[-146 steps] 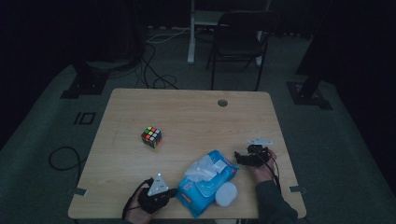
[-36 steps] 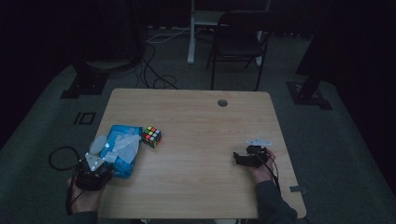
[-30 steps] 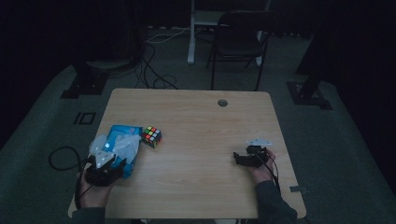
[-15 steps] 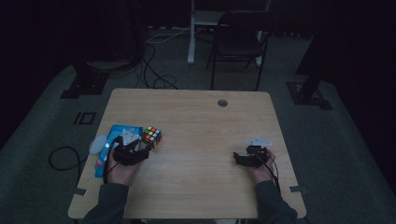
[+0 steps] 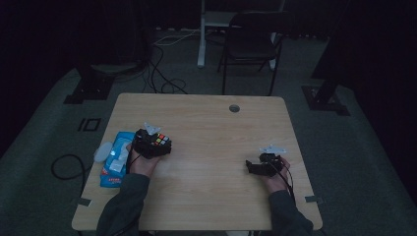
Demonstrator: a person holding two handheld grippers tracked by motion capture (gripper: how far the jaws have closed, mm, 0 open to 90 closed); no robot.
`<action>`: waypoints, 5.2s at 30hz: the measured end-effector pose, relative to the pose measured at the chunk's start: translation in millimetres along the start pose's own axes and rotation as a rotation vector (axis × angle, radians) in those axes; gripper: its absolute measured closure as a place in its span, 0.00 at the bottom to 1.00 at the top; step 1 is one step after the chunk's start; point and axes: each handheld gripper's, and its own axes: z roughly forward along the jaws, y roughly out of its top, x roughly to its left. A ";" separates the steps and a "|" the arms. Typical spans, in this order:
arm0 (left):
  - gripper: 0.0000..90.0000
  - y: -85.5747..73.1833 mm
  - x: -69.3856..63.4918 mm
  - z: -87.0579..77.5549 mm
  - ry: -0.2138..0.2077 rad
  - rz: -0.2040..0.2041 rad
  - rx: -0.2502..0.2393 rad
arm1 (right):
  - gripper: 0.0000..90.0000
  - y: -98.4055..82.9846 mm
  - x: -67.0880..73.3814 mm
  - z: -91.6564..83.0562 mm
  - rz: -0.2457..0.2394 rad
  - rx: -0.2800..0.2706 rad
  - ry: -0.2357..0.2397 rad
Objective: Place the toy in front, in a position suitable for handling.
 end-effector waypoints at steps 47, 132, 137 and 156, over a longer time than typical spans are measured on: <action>0.38 -4.1 -3.1 27.2 -0.034 -0.011 0.107 | 0.15 0.0 0.0 0.1 -0.002 -0.001 0.001; 0.35 -2.9 -154.9 1.0 -0.306 0.198 0.010 | 0.15 0.1 -0.4 0.2 -0.006 -0.001 0.004; 0.39 -3.7 -146.7 -5.9 -0.317 0.175 -0.002 | 0.15 0.1 -0.5 0.2 -0.007 -0.001 0.005; 0.57 -10.0 -103.0 -30.7 -0.341 0.089 -0.044 | 0.15 0.1 -0.5 0.2 -0.006 -0.001 0.005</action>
